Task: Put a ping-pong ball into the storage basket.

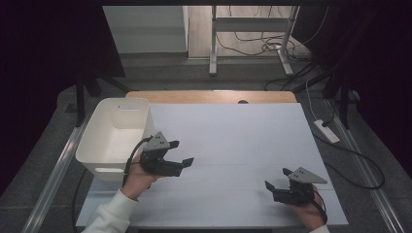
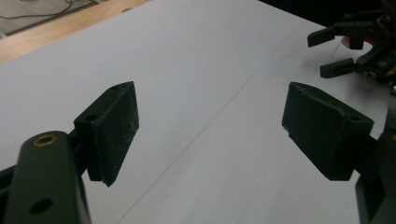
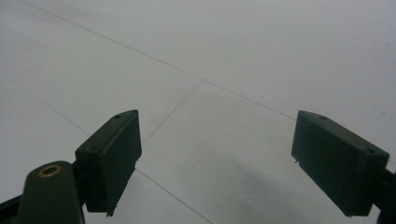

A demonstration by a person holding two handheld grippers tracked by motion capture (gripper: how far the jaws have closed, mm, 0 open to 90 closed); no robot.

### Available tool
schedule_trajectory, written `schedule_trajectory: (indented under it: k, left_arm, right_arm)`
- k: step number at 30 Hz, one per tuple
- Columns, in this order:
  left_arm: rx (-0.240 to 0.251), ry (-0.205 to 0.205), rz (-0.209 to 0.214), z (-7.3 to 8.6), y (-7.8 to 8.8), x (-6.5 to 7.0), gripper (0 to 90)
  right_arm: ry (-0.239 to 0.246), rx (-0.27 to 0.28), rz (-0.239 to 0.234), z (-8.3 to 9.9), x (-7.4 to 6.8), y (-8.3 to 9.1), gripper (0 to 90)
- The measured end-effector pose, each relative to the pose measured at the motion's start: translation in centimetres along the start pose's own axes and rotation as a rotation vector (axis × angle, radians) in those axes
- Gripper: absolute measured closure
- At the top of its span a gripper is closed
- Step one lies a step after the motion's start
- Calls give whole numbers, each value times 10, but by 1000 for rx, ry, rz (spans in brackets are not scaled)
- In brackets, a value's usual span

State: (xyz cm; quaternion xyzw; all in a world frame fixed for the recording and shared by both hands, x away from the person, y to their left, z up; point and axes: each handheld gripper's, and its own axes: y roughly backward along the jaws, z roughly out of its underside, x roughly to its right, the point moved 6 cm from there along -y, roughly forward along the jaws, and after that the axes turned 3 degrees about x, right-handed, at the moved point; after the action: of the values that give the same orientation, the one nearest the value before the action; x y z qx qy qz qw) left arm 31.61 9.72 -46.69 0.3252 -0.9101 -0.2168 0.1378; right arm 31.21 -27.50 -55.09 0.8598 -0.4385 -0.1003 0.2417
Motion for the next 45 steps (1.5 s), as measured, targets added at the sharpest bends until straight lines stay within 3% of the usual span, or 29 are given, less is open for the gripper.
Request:
schedule_trajectory:
  k: [9,25,37,45]
  left_arm:
    - [-23,21,28,23,-6,8,195]
    - [-56,37,4,64,-4,4,197]
    - [-46,95,-14,99,13,-5,199]
    - [-37,124,-32,110,23,-10,202]
  right_arm:
    - [-1,-2,2,0,0,0,157]
    - [0,-1,0,0,0,0,158]
    - [2,-6,4,1,0,-1,158]
    - [4,-9,-2,1,-1,-1,158]
